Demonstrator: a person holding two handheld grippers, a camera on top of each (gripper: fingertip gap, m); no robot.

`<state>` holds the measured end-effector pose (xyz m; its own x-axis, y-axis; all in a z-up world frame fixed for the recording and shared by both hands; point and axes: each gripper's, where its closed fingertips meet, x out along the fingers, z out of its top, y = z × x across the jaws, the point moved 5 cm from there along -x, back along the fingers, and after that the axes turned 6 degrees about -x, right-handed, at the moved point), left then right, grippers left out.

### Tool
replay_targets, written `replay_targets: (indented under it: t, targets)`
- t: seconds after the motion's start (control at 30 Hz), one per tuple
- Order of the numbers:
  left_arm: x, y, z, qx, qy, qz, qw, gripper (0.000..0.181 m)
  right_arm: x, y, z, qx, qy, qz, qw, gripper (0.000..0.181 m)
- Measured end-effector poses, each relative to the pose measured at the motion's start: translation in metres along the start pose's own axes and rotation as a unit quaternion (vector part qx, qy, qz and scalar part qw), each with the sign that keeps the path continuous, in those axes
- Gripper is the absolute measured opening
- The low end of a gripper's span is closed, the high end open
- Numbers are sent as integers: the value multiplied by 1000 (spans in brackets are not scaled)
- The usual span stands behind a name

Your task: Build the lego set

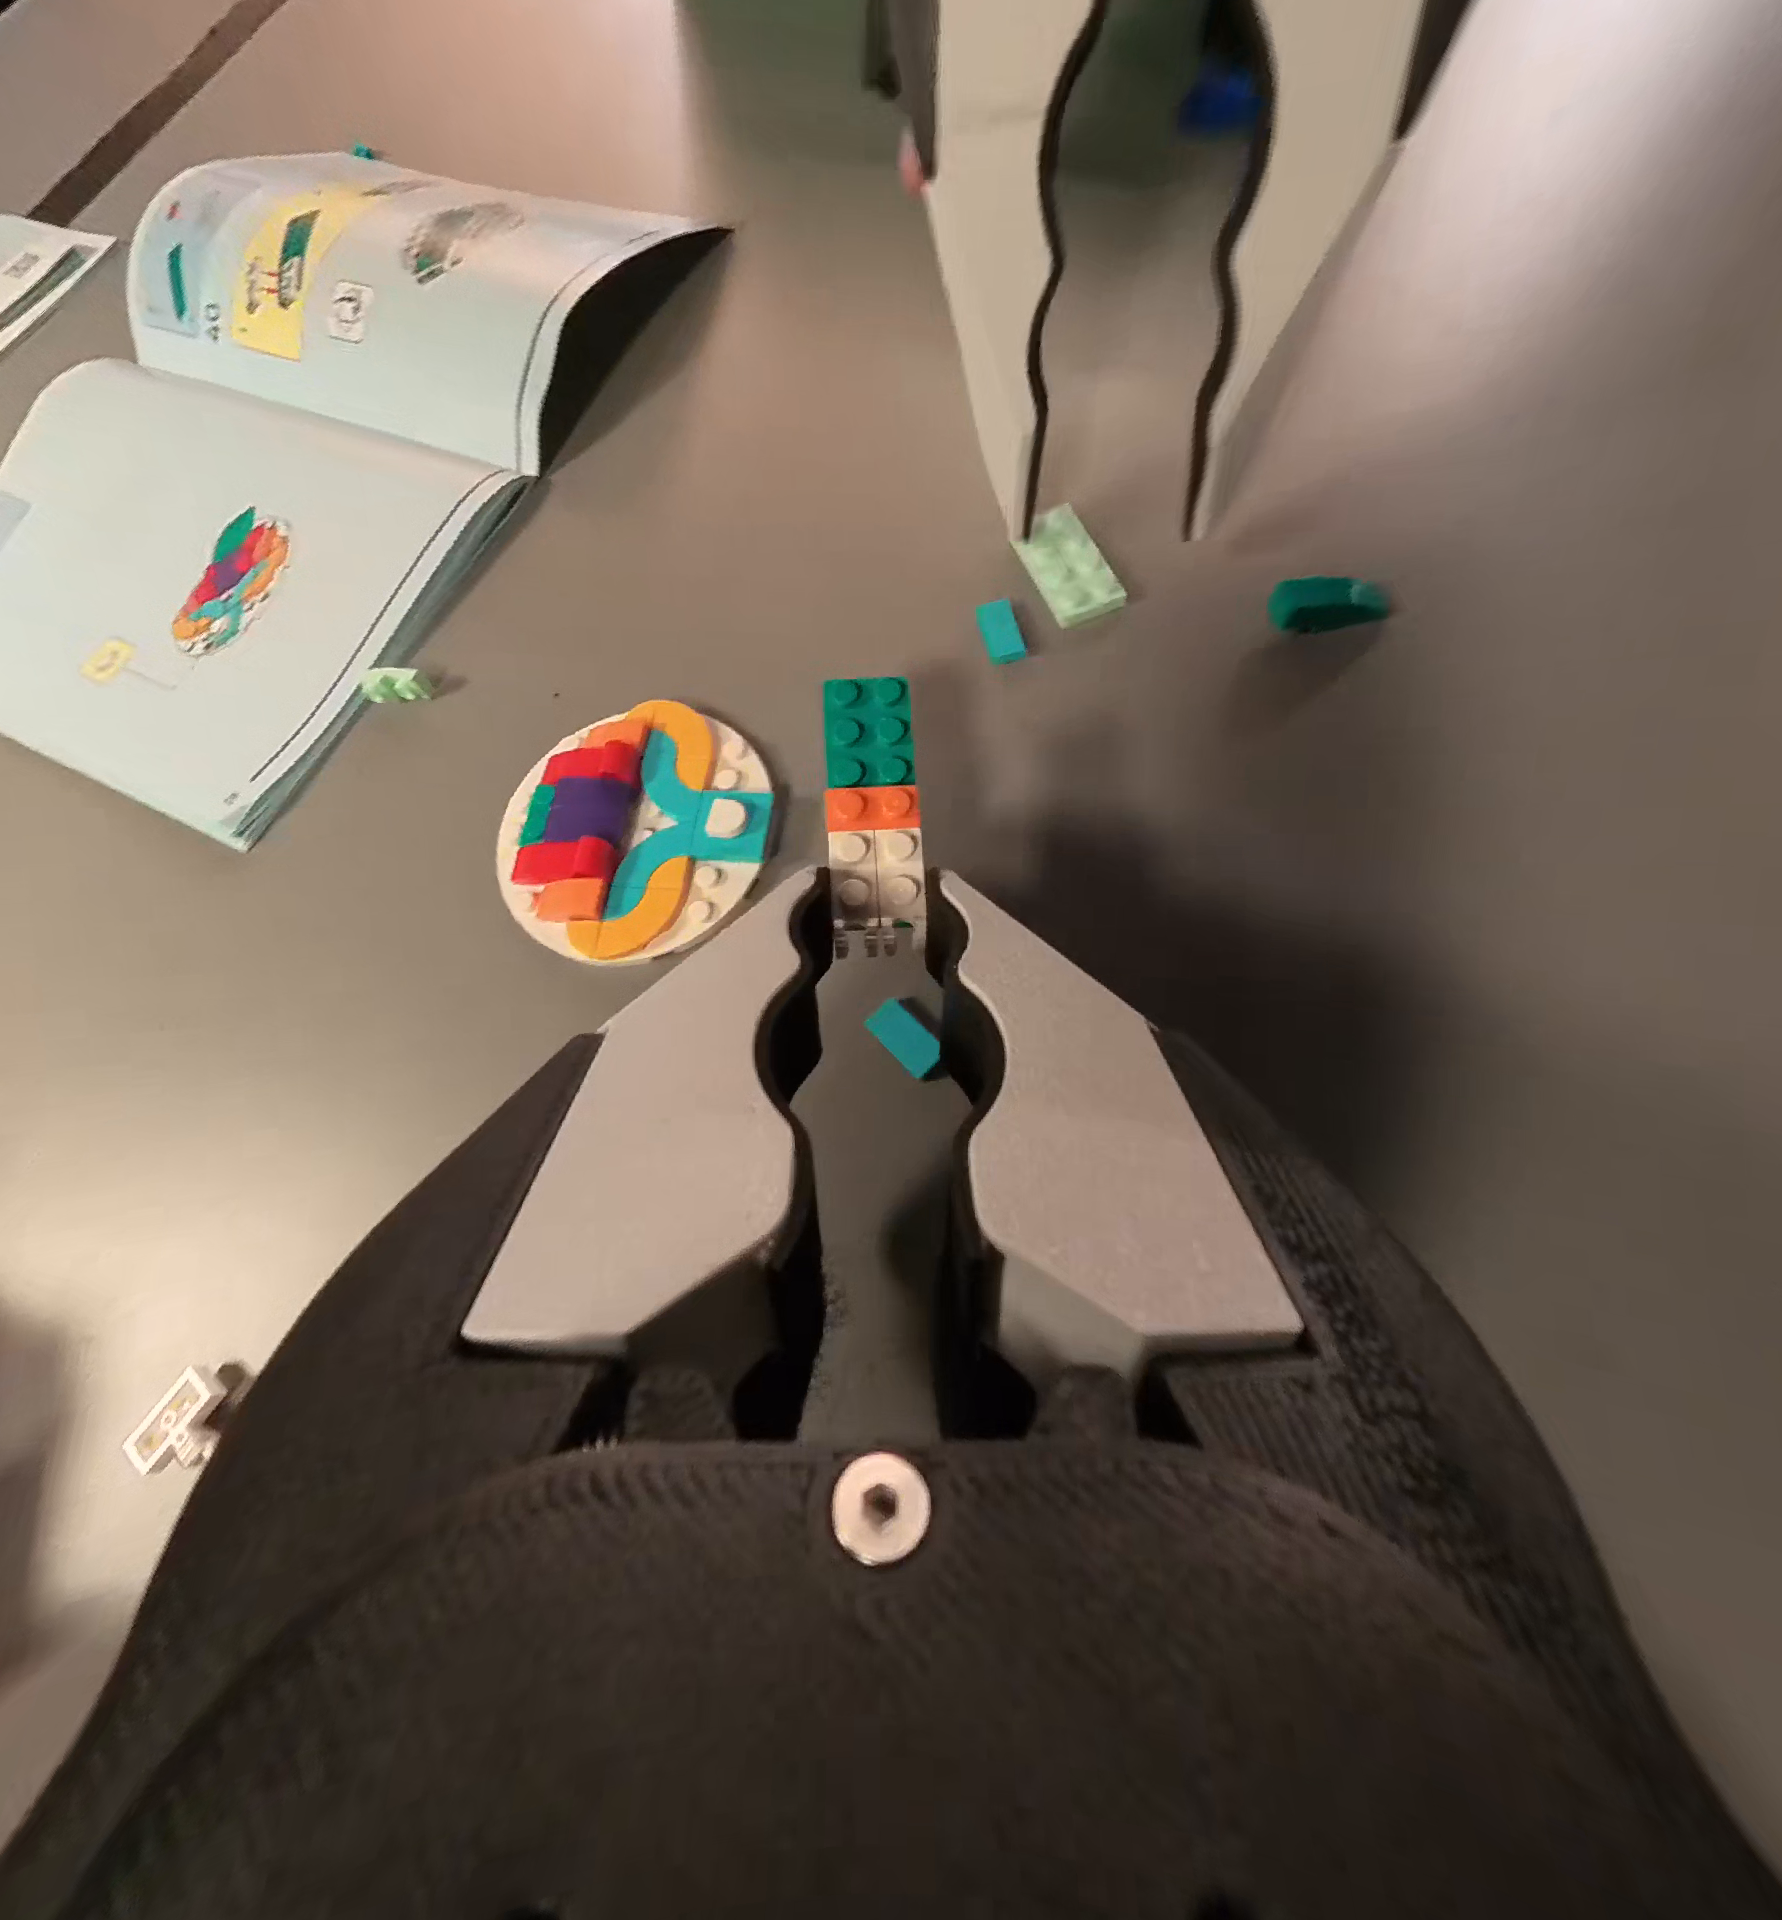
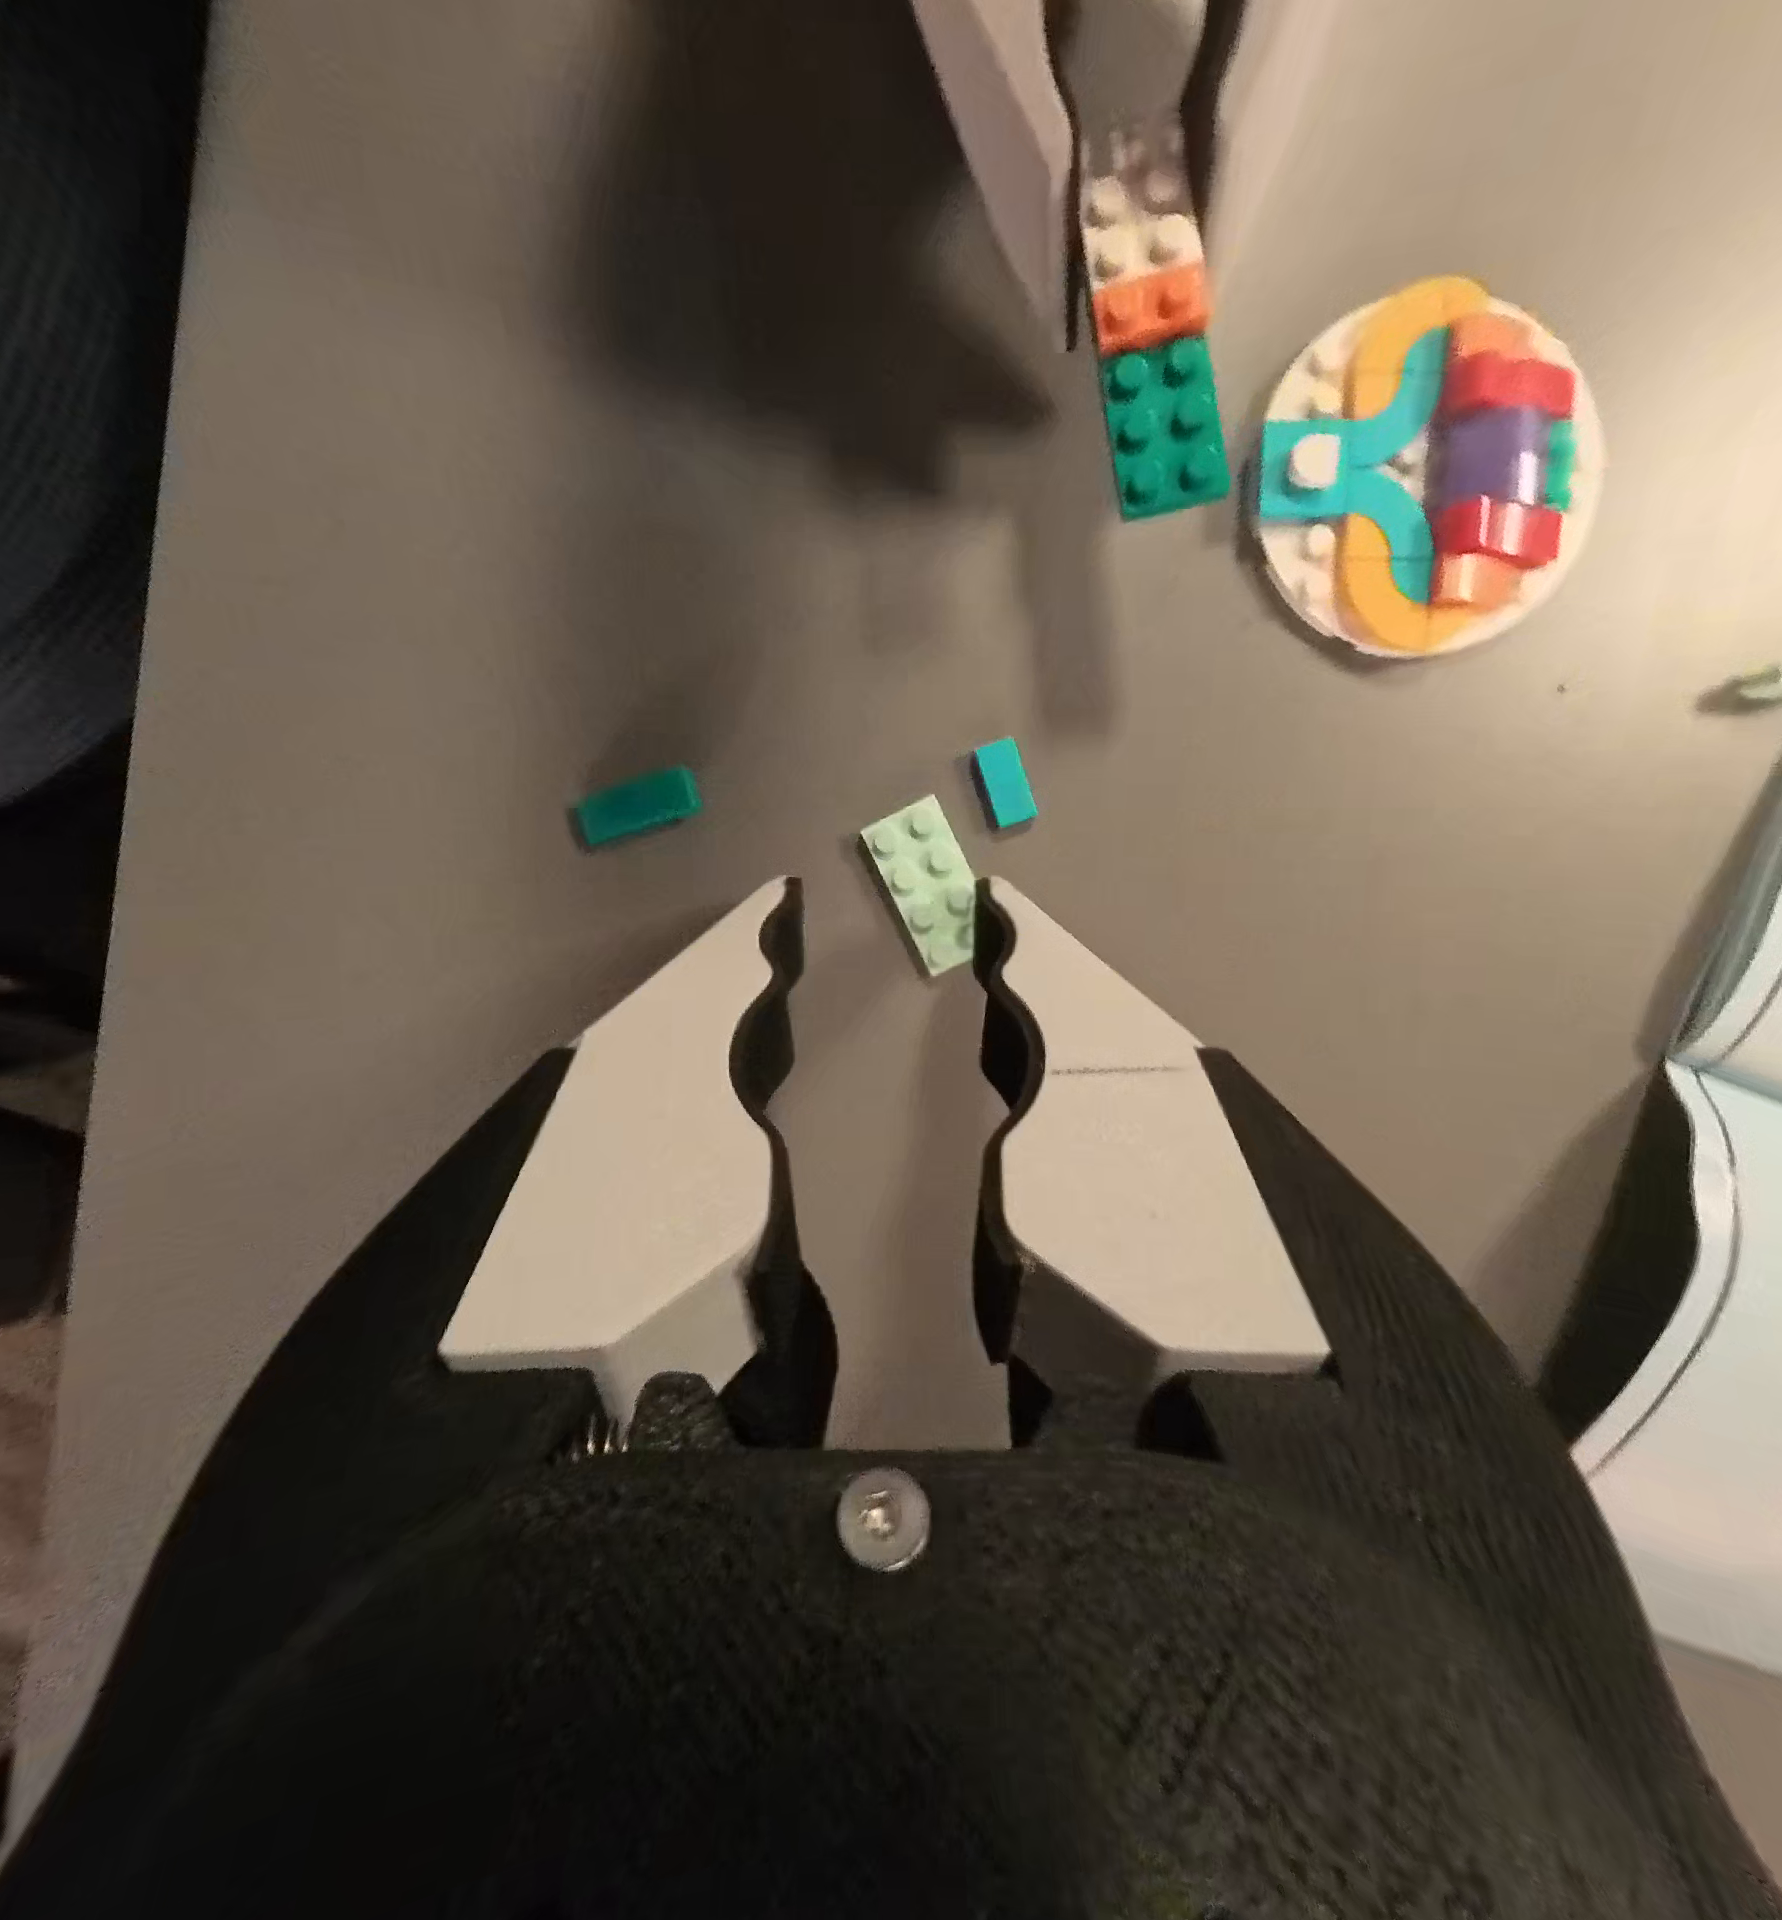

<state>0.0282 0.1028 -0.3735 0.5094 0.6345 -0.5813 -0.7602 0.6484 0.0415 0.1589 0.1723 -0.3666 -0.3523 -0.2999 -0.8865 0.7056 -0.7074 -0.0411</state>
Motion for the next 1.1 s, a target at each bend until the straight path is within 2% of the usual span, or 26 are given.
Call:
replay_targets:
  t: [0.27,0.43,0.57,0.73,1.1]
  targets:
    - [2,-2,-2,8,7,-3,1000,15,6,-10,5,-91,112,57,988,18]
    - [2,-4,-2,10,8,-5,1000,15,7,-11,8,-92,147,71,982,13]
    - [3,-6,-1,11,8,-10,1000,15,-3,-17,15,-66,122,61,989,13]
    - [5,-9,0,8,8,-20,1000,15,-18,-33,49,-16,57,21,998,14]
    - [5,-11,3,-1,1,-25,1000,15,4,-41,65,-19,127,14,992,14]
